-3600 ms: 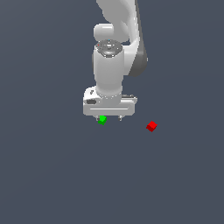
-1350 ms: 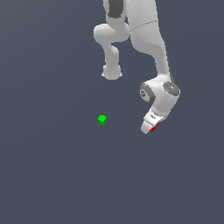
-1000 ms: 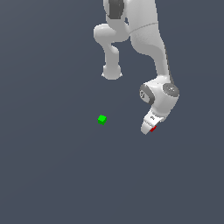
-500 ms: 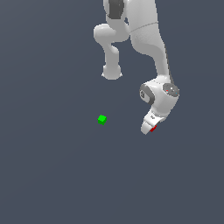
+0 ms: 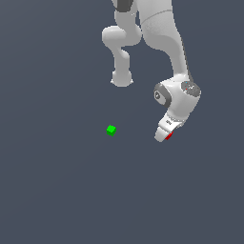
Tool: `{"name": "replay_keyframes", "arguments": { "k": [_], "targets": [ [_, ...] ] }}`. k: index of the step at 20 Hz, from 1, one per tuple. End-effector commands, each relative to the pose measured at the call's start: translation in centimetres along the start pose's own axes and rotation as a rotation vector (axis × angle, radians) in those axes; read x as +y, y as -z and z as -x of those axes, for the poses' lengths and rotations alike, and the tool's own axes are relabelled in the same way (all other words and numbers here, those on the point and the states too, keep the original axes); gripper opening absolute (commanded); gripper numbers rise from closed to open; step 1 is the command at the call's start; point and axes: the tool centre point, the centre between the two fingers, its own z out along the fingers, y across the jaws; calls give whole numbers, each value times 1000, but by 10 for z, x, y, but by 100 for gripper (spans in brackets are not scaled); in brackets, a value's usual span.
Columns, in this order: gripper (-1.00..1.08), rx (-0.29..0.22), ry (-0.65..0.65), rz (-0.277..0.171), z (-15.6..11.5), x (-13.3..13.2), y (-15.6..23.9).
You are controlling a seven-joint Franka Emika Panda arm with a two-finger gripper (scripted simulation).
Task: Stack the red cube on top of the green cube.
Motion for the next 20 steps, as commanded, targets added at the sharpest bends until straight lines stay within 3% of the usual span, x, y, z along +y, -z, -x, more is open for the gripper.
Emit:
{"name": "replay_keyframes", "arguments": {
  "k": [1, 9, 20],
  "targets": [
    [-100, 2, 0, 1, 0, 0, 19],
    [-100, 2, 0, 0, -1, 0, 57],
    [-100, 3, 0, 0, 11, 9, 56]
  ]
}}
